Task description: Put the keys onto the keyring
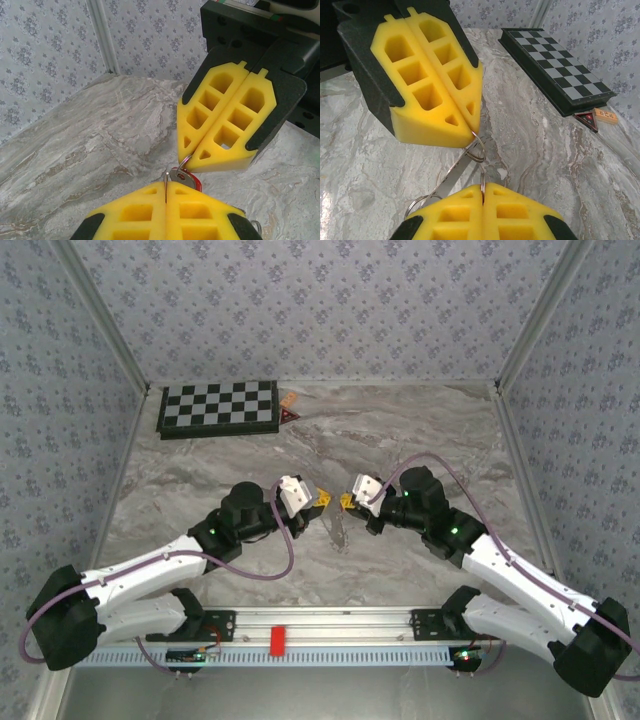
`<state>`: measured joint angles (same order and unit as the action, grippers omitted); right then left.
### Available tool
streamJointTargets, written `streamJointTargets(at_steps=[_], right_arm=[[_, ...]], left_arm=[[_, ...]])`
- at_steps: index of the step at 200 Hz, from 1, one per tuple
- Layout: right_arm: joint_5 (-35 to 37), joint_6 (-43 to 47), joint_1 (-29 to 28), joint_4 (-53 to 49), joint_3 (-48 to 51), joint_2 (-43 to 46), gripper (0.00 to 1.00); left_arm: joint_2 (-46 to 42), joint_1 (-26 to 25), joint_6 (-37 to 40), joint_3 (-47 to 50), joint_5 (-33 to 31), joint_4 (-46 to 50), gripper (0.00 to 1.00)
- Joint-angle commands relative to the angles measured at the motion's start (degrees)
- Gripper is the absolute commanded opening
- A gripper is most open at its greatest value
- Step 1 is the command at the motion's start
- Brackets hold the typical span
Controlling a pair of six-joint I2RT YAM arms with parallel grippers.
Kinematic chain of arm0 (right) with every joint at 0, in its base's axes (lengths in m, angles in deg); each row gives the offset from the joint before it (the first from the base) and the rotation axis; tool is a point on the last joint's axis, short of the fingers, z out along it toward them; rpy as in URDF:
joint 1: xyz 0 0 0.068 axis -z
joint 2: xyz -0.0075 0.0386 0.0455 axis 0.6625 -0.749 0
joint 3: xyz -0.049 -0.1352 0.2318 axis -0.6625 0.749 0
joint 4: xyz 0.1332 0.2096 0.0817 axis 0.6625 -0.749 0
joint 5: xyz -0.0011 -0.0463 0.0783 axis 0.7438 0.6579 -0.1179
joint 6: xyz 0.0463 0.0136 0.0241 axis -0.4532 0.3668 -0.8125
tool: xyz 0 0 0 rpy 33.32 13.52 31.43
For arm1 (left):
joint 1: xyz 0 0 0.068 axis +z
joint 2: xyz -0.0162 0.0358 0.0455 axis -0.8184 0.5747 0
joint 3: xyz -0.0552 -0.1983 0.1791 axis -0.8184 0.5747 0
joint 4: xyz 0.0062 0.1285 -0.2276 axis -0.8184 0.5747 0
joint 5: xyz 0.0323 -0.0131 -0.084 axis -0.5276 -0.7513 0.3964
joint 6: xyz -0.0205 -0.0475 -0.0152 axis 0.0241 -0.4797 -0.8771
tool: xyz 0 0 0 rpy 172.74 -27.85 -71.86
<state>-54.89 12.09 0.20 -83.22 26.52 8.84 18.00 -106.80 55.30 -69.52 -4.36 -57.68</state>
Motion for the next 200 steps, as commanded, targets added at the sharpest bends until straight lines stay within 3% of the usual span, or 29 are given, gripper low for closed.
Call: streamJointTargets(at_steps=[1,200], right_arm=[[-0.17,0.7,-0.34,0.38,-1.83,-0.56,0.0],[2.33,1.06,-1.55,0.86,-1.33,1.0,0.0]], left_arm=[[-1.18,-0.33,-0.17,-1.16,1.1,-1.85,0.0],[-0.7,-0.51,-0.01,-1.83,1.16,-0.99,0.0]])
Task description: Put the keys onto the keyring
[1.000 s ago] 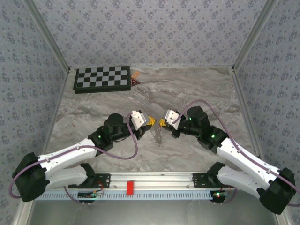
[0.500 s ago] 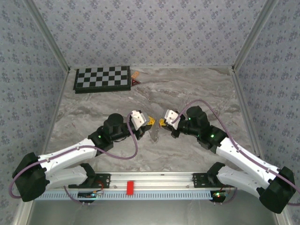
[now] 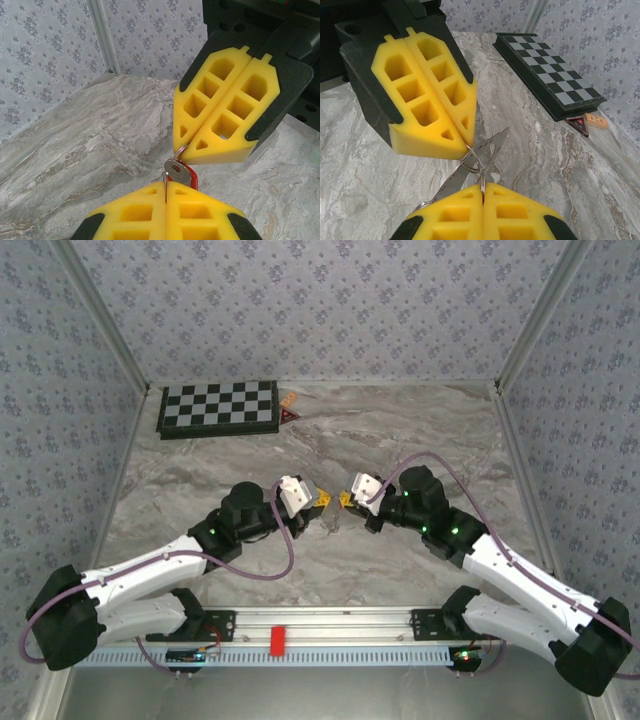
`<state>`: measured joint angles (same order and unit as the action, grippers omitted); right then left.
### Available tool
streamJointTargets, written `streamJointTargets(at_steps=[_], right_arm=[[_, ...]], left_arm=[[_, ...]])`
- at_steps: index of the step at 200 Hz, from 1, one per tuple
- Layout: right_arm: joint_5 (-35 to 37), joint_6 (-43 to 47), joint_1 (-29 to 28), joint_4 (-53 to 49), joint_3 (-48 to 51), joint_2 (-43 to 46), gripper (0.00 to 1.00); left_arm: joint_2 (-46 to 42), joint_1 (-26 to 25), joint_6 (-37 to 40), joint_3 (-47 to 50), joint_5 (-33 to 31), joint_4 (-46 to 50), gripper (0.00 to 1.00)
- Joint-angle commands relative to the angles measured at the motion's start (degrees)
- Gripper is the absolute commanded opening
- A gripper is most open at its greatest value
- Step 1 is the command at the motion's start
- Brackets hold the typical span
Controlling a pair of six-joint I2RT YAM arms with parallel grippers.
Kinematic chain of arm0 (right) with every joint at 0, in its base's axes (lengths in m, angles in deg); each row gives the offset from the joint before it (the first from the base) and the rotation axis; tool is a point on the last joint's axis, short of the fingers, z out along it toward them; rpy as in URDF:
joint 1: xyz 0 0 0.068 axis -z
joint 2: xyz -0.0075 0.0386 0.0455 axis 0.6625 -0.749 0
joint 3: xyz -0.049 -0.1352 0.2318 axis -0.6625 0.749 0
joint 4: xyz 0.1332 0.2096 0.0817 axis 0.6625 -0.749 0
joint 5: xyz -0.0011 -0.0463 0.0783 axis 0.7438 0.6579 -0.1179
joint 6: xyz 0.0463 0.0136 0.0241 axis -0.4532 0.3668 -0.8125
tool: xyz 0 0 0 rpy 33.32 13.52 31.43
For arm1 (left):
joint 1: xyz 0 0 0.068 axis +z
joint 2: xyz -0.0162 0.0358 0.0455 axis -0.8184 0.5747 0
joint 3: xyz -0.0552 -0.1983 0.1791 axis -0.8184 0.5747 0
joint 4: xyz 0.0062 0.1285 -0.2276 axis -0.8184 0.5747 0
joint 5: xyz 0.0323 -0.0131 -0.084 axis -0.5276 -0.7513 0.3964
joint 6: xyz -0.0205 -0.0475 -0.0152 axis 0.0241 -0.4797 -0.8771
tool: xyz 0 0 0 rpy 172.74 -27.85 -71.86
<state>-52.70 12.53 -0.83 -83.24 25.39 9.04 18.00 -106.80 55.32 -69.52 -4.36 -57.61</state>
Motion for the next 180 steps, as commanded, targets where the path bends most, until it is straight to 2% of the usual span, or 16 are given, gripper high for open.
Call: streamJointTargets(at_steps=[1,180], right_arm=[[0.13,0.67,-0.54,0.9,-0.21,0.8,0.0],[-0.41,0.84,-1.54,1.46,-0.22,-0.98,0.0]], left_arm=[[-0.7,-0.51,-0.02,-1.79,1.16,-1.02,0.0],[-0.76,-0.59,-0.01,-1.97,2.15,-0.56,0.0]])
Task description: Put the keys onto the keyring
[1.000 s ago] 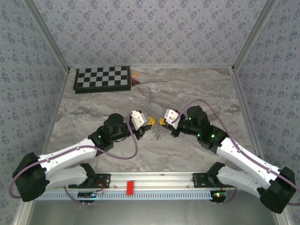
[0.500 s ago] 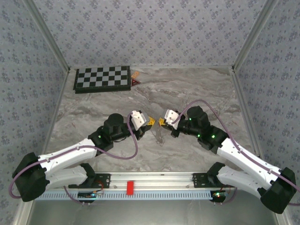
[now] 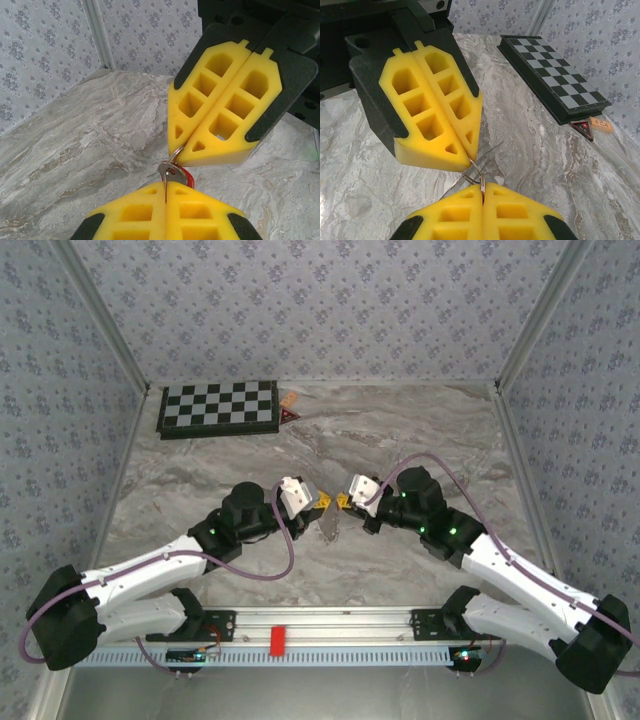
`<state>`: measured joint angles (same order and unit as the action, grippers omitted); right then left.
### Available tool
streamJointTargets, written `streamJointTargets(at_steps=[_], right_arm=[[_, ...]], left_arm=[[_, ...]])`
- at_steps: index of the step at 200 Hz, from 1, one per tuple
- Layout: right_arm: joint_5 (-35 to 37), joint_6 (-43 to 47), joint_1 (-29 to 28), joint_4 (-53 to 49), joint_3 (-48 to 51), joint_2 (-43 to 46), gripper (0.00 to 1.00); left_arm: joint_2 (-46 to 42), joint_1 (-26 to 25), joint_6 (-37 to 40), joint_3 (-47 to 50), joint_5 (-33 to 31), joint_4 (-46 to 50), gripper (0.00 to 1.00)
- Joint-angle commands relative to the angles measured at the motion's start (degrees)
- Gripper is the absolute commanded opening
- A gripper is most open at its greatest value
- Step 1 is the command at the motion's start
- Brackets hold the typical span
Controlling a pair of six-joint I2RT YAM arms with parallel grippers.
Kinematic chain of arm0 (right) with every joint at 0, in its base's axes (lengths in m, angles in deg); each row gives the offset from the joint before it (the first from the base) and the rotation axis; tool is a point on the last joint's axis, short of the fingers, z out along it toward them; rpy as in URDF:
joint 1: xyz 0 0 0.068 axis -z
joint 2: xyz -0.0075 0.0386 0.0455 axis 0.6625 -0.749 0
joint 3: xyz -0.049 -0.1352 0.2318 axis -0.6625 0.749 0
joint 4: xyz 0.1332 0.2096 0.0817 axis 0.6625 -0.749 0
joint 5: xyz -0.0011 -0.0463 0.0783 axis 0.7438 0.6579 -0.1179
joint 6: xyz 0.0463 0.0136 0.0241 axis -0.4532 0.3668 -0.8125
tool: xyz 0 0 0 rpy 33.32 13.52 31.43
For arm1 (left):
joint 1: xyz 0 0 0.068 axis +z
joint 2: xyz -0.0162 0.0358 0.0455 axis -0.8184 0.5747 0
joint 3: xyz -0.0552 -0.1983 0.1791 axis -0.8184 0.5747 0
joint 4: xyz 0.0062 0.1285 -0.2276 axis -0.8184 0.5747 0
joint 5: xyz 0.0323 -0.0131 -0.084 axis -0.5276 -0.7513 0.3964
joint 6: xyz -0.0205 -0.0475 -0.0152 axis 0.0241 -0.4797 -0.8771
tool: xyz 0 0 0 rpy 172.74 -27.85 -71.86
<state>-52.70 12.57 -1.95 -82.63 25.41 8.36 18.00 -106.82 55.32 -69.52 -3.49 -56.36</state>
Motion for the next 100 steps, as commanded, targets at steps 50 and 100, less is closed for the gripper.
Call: streamJointTargets(at_steps=[50,100], right_arm=[[-0.42,1.01,-0.87,0.09,-0.16,-0.41,0.0],[-0.31,1.81,-1.66,-0.67,-0.21,-0.96,0.0]], left_arm=[[-0.8,-0.57,-0.06,-2.03,0.92,-1.81,0.0],[-0.96,-0.63,-0.32,-1.92,0.34,-2.06,0.0]])
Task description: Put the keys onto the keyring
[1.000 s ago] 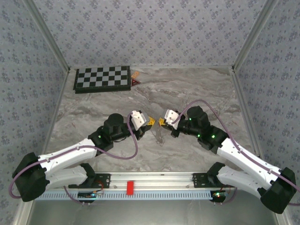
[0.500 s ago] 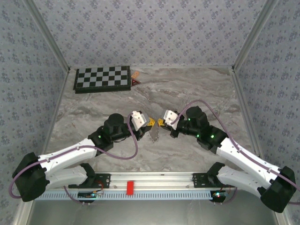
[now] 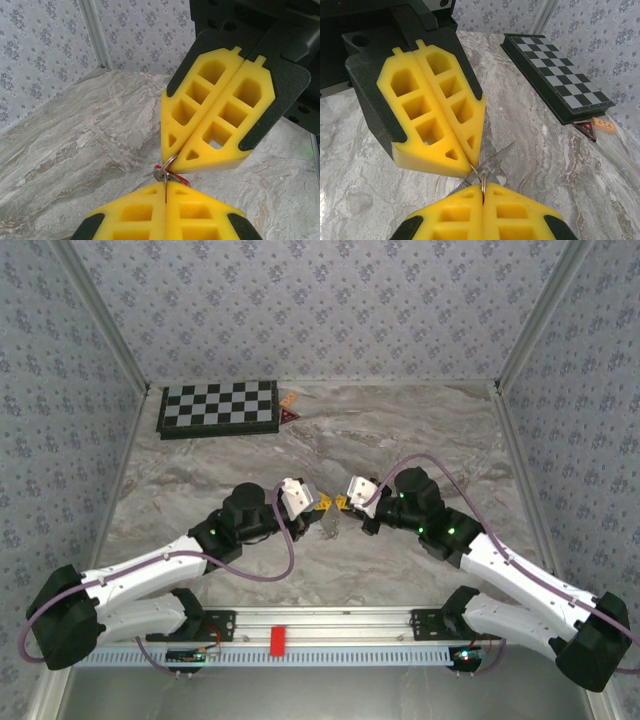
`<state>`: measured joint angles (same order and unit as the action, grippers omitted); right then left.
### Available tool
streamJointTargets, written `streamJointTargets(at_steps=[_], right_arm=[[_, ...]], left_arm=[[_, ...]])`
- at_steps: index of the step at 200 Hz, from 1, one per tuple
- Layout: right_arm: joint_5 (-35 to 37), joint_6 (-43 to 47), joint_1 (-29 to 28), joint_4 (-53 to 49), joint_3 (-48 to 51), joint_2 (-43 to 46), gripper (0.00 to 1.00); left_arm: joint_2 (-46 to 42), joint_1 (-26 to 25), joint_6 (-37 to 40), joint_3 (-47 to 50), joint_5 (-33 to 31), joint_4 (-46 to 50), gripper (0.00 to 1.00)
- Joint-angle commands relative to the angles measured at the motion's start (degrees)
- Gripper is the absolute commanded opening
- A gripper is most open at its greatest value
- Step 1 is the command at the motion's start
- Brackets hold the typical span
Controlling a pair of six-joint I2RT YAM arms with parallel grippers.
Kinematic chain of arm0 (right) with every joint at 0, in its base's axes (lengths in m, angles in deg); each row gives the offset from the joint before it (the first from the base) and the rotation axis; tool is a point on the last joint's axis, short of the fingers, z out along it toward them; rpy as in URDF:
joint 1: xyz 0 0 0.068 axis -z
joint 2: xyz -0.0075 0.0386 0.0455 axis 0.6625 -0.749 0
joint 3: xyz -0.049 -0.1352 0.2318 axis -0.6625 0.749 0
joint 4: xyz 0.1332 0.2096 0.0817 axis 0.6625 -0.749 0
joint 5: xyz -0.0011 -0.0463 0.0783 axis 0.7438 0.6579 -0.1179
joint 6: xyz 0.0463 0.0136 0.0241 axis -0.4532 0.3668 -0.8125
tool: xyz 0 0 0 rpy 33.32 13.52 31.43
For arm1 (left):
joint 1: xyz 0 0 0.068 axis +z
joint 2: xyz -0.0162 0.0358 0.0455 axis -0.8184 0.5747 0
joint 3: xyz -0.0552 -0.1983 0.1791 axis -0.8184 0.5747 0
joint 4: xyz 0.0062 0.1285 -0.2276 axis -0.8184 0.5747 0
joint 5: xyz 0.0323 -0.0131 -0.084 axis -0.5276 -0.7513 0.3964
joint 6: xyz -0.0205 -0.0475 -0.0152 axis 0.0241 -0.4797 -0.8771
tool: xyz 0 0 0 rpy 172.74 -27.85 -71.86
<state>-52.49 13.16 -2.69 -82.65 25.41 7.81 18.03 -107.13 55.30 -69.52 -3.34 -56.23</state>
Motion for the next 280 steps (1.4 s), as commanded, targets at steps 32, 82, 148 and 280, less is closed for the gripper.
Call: streamJointTargets(at_steps=[32,82,148,280], right_arm=[[0.95,1.43,-1.42,-1.15,0.1,-0.2,0.0],[2.61,1.13,-1.43,-0.24,0.92,1.07,0.0],[3.83,0.61,-1.44,0.09,1.13,1.72,0.0],[2.09,2.77,-2.82,-0.24,1.56,1.48,0.0]], left_arm=[[-1.07,-0.27,-0.46,-1.92,-0.57,-2.35,0.0],[-1.07,-0.28,-0.44,-1.93,-0.92,-2.29,0.0],[-1.14,-0.27,-0.44,-1.81,-1.32,-2.28,0.0],[-0.68,-0.27,-0.55,-2.1,-1.62,-2.13,0.0]])
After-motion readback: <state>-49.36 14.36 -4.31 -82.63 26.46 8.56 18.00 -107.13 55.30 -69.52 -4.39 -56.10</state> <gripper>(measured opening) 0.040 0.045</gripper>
